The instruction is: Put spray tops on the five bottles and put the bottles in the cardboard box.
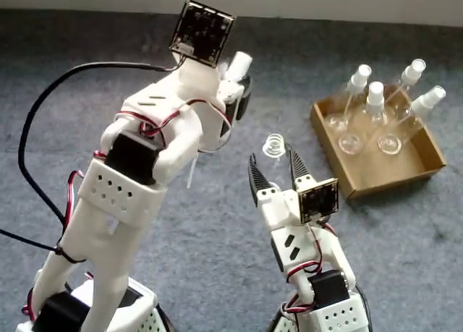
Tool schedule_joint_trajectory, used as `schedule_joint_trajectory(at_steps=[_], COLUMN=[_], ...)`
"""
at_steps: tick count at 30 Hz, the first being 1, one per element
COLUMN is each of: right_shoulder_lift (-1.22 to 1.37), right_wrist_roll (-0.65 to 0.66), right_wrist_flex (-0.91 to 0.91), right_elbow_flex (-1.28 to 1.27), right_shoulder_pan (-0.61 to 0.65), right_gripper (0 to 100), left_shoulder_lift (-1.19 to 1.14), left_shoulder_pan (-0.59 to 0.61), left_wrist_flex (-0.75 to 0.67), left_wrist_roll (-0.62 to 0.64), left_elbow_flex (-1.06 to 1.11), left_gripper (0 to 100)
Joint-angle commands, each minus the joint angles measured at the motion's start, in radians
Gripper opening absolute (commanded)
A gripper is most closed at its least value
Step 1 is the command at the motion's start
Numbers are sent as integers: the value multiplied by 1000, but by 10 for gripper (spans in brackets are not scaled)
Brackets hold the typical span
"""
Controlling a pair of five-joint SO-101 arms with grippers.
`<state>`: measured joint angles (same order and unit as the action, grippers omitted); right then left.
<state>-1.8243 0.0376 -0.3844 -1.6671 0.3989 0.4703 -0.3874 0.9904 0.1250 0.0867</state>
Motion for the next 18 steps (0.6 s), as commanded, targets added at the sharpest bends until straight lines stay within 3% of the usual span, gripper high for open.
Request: schedule_joint_trajectory(at_steps=[1,7,18], right_shoulder_lift=[-2,-10,-12], right_wrist_roll=[-9,-9,-9], right_wrist_flex=[22,-28,-65], right_elbow_flex=[-133,-133,-133], right_shoulder_pan=[2,2,5], right_gripper=[74,74,74], left_shoulder_lift=[102,222,331], left_shoulder_pan=[-13,-15,-142], left_wrist_flex=[-221,-514,-1043], left_wrist_roll=[127,276,284], left_elbow_flex=[107,300,624], left_gripper=[8,5,5])
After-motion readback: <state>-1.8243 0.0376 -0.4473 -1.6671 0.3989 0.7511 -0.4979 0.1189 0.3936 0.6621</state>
